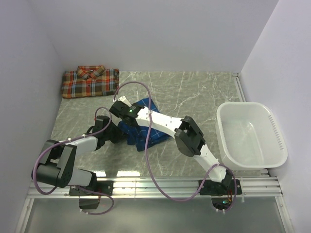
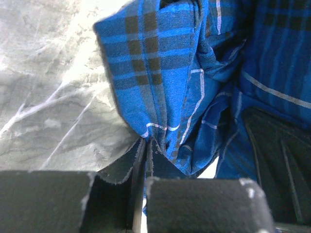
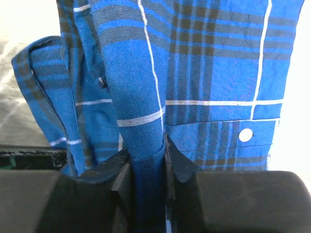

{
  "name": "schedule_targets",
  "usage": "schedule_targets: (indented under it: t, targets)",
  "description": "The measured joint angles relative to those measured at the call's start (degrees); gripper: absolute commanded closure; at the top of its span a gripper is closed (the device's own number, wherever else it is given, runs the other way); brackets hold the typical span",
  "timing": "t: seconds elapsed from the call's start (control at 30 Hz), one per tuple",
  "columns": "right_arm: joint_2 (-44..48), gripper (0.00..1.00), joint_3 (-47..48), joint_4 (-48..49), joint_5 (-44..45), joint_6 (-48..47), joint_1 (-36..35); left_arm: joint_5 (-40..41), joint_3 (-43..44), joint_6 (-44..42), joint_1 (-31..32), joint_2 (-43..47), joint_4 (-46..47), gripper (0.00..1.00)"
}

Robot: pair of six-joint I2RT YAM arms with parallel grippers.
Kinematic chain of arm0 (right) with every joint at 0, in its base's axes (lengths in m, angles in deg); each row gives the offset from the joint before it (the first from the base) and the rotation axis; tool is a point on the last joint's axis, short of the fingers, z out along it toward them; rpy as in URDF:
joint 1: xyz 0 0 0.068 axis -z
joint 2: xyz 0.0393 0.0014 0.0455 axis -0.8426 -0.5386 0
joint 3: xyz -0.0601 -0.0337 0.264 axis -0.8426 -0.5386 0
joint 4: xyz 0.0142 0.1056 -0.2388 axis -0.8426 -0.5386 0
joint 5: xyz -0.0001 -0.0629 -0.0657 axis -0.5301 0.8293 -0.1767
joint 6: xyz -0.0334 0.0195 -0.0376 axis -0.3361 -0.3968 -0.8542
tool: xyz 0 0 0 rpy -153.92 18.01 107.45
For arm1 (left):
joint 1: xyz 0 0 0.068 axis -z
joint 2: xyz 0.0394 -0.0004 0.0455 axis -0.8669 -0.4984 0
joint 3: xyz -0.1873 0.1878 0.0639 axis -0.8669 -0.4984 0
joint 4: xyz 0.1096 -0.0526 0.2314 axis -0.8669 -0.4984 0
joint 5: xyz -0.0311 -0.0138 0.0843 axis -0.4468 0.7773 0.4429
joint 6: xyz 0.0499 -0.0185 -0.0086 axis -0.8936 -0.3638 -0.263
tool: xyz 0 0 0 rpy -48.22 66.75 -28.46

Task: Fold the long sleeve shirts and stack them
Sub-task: Fold the shirt

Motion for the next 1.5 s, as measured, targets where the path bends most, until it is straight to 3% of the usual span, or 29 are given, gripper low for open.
schedule_targets:
  t: [0.1,0.2,0.37,0.8,0.9,0.97,1.0,1.2,1.33,1.5]
  targets:
    - [0.0,0.8,-0.37,0.9,-0.83,1.05,0.0,-0.02,-0.61,0.15,0.02,0.0,0.94,0.96]
    - [0.24,0.76,-0.37,1.53,-1.09,2.14,0.0,-0.02,-0.85,0.17,0.04,-0.02,1.4,0.98]
    - [1.77,0.55,-1.6,3.87,-2.6,3.89,0.0,0.0,-0.9,0.2,0.35,-0.02,1.81,0.98]
    - [9.35,0.54,-12.81,12.81,-12.15,7.48,0.63,0.52,-0.9,0.28,0.5,0.63,0.63,0.93]
    - [14.88,0.52,-17.16,16.0,-15.91,8.41,1.44,1.31,-0.9,0.39,0.5,2.05,-0.83,0.85]
    - [19.23,0.5,-19.65,18.12,-18.03,9.18,2.34,2.25,-0.9,0.33,0.48,3.89,-2.67,0.75]
    - [21.33,0.49,-20.35,18.73,-18.91,9.64,2.86,2.91,-0.87,0.31,0.48,4.94,-3.65,0.65]
    - [32.3,0.5,-26.29,24.3,-24.98,12.0,7.52,6.4,0.9,-0.42,-0.55,11.61,-12.44,0.31]
    - [37.97,0.5,-36.85,28.94,-31.69,14.21,12.66,8.31,3.96,-1.18,-1.09,16.33,-17.75,0.24]
    - [39.56,0.5,-49.35,33.97,-40.92,16.83,17.42,9.14,11.52,-4.59,-1.07,18.14,-22.4,0.29]
